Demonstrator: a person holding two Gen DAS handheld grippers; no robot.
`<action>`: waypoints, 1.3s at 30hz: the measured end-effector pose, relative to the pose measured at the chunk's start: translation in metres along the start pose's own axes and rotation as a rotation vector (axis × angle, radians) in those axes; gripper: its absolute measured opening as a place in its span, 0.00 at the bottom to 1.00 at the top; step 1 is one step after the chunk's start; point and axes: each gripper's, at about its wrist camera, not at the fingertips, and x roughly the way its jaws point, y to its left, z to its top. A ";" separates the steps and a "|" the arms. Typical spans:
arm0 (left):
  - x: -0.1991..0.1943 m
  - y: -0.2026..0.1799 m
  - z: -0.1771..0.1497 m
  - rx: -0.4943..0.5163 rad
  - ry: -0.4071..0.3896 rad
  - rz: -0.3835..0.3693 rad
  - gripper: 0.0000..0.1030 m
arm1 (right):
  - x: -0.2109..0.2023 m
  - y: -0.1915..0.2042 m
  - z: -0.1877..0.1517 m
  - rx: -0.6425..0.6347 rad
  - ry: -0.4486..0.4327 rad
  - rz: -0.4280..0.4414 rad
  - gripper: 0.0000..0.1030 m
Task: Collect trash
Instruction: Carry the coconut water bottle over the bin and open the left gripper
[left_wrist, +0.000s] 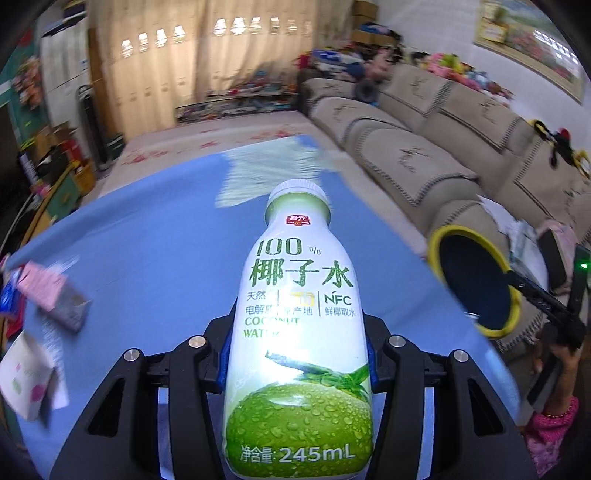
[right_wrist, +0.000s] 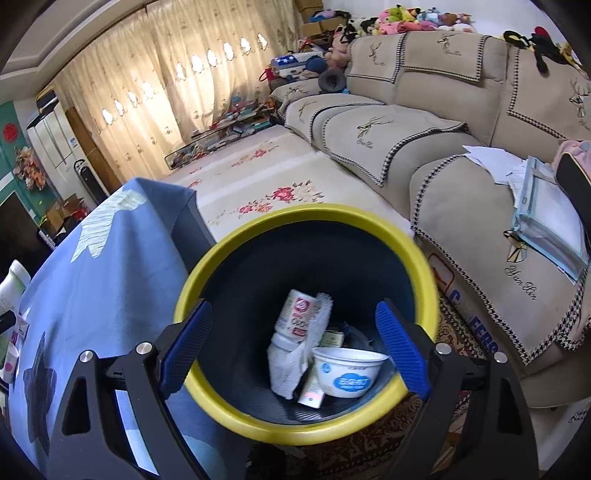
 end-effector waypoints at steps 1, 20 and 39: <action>0.003 -0.013 0.005 0.017 0.001 -0.017 0.49 | -0.001 -0.004 0.001 -0.001 -0.005 -0.010 0.83; 0.131 -0.251 0.054 0.322 0.140 -0.244 0.50 | -0.006 -0.084 0.003 0.054 -0.011 -0.109 0.83; 0.146 -0.285 0.053 0.337 0.136 -0.283 0.73 | -0.013 -0.101 0.001 0.083 -0.017 -0.145 0.83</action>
